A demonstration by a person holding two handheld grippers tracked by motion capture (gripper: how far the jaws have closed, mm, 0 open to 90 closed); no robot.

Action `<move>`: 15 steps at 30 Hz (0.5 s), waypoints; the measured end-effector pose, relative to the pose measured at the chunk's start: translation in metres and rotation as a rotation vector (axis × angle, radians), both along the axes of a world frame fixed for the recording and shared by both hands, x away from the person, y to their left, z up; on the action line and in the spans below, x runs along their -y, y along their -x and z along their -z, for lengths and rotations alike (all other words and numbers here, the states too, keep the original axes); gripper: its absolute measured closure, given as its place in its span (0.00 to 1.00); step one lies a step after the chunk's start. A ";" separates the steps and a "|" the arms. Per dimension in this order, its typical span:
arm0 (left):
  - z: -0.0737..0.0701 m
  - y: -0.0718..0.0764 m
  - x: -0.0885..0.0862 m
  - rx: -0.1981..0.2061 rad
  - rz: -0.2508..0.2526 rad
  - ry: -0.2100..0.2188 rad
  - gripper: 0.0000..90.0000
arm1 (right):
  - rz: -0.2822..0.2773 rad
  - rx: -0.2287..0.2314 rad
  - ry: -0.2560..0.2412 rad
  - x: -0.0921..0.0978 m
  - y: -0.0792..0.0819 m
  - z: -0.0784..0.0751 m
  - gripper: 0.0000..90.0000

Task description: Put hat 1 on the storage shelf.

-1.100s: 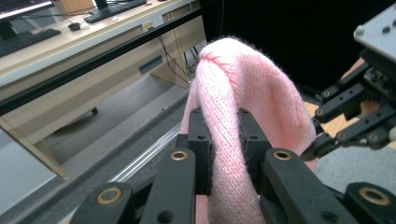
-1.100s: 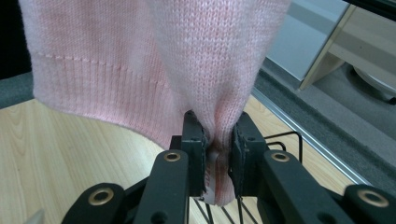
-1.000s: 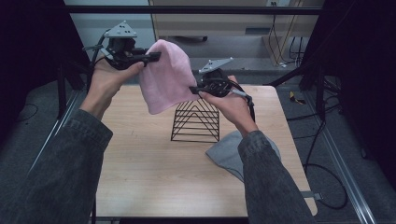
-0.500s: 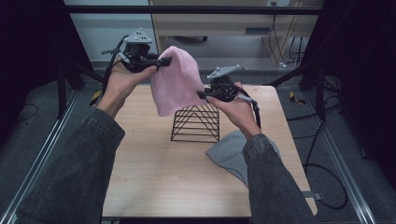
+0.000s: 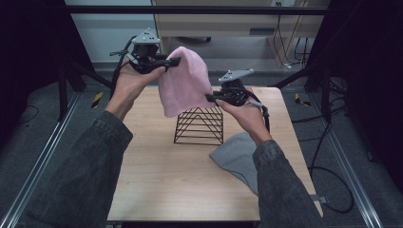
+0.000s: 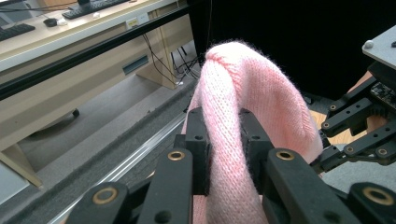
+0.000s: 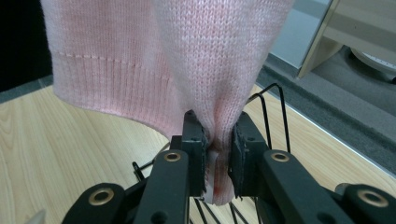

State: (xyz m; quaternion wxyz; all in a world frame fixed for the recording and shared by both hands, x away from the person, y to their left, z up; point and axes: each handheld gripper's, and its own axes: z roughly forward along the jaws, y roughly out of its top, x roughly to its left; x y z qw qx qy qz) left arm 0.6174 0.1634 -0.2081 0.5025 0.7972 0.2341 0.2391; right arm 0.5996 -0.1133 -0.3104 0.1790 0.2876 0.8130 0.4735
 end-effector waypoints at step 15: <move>0.011 -0.001 0.014 -0.013 0.022 -0.034 0.84 | -0.004 -0.024 0.003 0.010 0.007 0.013 0.88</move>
